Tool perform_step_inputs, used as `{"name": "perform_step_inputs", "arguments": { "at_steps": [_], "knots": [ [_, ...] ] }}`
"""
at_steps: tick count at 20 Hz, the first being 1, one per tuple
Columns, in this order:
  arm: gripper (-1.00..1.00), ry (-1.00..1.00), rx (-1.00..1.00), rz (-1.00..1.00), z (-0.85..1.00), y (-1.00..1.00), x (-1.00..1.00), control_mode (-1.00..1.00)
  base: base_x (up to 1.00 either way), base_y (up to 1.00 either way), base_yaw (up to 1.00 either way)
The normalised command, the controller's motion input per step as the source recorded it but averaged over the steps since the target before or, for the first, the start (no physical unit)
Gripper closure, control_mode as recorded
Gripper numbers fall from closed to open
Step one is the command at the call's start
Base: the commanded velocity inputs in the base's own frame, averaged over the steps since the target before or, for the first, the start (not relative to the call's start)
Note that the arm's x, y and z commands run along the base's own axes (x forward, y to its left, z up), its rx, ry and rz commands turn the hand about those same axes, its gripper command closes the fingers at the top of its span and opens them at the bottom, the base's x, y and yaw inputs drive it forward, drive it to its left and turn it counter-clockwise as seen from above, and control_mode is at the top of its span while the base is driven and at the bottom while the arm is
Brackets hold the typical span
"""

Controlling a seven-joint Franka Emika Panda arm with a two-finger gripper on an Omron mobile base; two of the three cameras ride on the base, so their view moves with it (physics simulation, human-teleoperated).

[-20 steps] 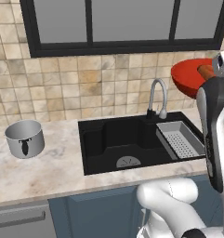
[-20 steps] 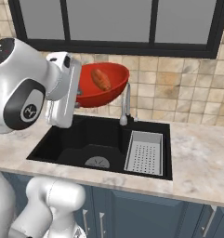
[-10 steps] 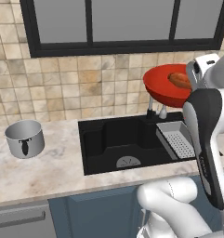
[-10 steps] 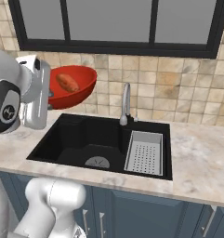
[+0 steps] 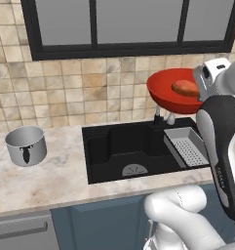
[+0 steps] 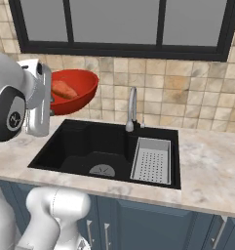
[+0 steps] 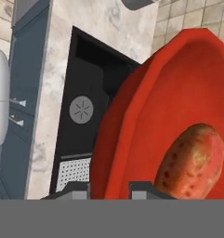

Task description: Pick the sweet potato from the sink and place it in the bowl. Then pick the bowl and place it in the microwave. Then close the microwave door and press the start button.

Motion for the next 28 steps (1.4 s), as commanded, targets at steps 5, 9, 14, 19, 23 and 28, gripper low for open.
{"name": "perform_step_inputs", "arguments": {
  "at_steps": [5,9,14,19,23,28],
  "knots": [
    [1.0,0.03,0.0,0.0,0.0,0.0,0.0,-1.0,0.0,0.0,0.0],
    [1.0,0.0,0.0,0.0,0.0,0.0,0.0,1.0,0.0,0.0,0.0],
    [1.0,0.0,0.0,0.0,0.0,0.0,0.0,1.0,-0.28,0.0,0.0],
    [1.0,0.0,0.0,0.0,0.0,0.0,0.0,1.0,-0.67,-0.02,0.0],
    [1.0,0.0,0.0,0.0,0.0,0.0,0.0,1.0,-0.46,0.0,0.0],
    [1.0,0.0,0.0,0.0,0.0,0.0,0.0,1.0,-0.11,0.0,0.0]
  ]
}}
